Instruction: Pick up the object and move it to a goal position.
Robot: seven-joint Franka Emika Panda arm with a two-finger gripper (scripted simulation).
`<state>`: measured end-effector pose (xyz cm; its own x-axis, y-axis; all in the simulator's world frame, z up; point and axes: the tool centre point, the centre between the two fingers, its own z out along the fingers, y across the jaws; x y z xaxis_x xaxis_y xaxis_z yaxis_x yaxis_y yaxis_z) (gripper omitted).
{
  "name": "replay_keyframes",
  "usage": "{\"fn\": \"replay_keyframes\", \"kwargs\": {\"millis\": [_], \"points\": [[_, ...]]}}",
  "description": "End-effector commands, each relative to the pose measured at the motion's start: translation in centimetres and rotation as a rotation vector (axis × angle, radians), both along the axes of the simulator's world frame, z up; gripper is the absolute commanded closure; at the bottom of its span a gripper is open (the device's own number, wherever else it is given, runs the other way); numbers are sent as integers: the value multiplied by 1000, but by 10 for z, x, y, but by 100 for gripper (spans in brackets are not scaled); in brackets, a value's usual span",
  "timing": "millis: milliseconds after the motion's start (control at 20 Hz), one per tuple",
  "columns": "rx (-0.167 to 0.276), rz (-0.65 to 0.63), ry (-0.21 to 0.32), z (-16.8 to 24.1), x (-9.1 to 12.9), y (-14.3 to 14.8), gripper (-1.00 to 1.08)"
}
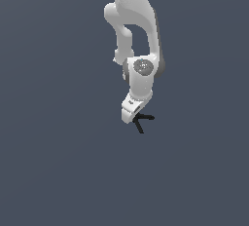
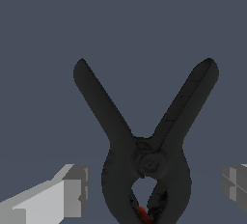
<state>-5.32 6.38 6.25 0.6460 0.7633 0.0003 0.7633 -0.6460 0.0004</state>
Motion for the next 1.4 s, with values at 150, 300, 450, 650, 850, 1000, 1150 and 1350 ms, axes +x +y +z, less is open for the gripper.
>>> {"fn": "replay_keyframes", "kwargs": {"millis": [150,300,450,650,850,1000,1150,1350], "points": [[0,3,1,-25,-1,0,-92],[0,5,1,-36,-1,0,-92],[0,5,1,-42,-1,0,-92],[0,5,1,-43,-1,0,108],[0,5,1,-43,-1,0,108],[0,5,1,-43,-1,0,108],[-1,4,-1,-42,0,-1,108],[-1,4,-1,-35,1,-1,108]]}}
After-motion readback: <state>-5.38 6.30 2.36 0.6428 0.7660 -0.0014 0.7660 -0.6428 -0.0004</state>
